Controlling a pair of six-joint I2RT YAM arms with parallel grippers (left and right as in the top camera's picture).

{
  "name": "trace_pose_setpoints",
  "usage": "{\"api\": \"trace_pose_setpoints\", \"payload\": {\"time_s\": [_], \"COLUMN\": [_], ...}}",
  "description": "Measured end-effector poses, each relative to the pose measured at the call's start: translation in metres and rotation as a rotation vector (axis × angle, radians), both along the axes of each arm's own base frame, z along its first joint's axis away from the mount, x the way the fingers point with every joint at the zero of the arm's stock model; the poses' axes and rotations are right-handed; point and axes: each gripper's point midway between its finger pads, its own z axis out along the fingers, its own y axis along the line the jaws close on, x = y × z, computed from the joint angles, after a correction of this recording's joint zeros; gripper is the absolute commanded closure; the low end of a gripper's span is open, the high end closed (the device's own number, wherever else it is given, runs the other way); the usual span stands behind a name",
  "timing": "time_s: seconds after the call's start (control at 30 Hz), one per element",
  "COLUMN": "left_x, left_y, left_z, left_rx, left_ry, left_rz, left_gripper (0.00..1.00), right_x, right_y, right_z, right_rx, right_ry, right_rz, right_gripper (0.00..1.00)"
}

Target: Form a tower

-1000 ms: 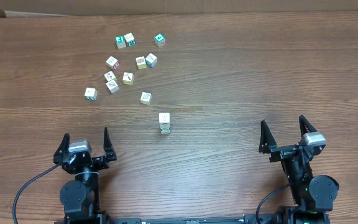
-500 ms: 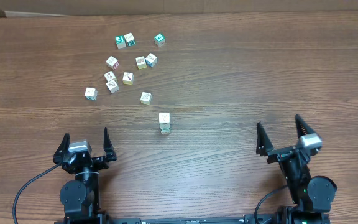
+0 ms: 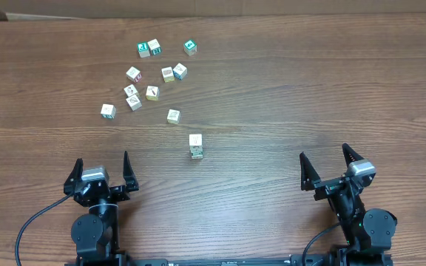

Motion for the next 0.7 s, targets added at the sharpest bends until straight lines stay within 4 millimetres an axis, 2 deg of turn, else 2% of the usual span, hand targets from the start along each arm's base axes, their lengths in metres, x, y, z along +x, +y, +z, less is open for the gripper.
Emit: {"api": "trace_pose_setpoints", "payload": {"time_s": [0.7], "left_x": [0.0], "left_y": [0.0], "left_z": [0.0], "left_rx": [0.0], "left_ry": [0.0], "left_rz": [0.0], "left_gripper": [0.01], "right_x": [-0.0006], "right_y": [0.0021], "right_z": [0.0004], "right_rx": [0.006], "right_ry": [0.0], "right_rz": [0.013], "right_gripper": [0.0]}}
